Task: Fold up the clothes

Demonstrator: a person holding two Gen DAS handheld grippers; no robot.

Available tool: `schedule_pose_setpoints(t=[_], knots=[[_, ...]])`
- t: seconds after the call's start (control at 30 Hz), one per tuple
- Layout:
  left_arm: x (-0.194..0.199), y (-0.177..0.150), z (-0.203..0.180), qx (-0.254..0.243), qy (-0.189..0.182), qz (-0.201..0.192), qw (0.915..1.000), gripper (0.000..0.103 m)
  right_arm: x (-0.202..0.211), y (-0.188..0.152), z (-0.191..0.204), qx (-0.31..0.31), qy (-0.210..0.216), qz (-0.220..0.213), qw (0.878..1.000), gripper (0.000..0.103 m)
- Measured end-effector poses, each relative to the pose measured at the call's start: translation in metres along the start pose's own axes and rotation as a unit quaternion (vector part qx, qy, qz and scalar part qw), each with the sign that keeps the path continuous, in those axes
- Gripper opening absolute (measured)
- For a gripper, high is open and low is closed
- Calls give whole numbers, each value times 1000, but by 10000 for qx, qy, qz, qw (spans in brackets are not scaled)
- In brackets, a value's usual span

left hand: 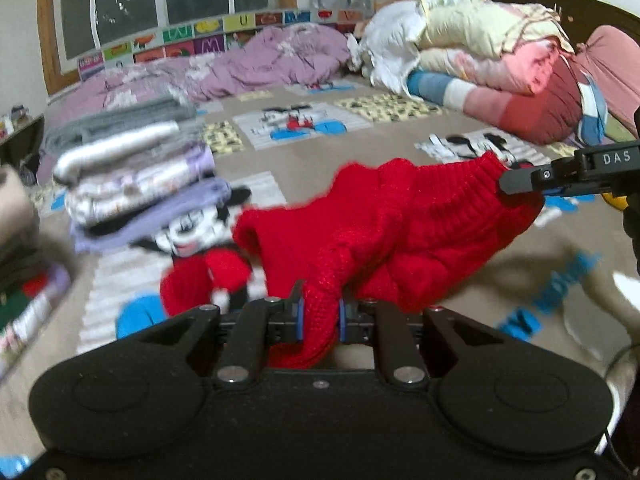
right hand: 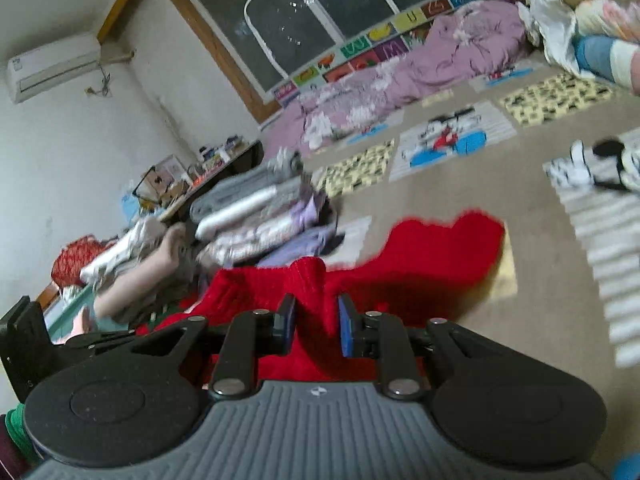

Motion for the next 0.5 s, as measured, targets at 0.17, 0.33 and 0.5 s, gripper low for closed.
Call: schedule_pose_setpoints(t=[0.17,0.33,0.5], knots=[[8,-38,-16,-22,55,181,9998,12,15,-47,6,-59,-98,156,9998,23],[15,-61,-28,-125,47,419,9990,12,29,-75,1,-229,-257,290,9990,23],[29,-87,-42,-271,-99,885,9957,15,41,-105,-1,-296,-444,717,9960,24]])
Point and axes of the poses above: each gripper's, at about its wrist camera, not at the fingertips, and x roughly against the way its jaws point, z to its left, y to its top, the point moved 10 cm from there along -x, roughly the way its jaws point, and after that the axes turned 2 degrees about -y, right-handed, at the moved point
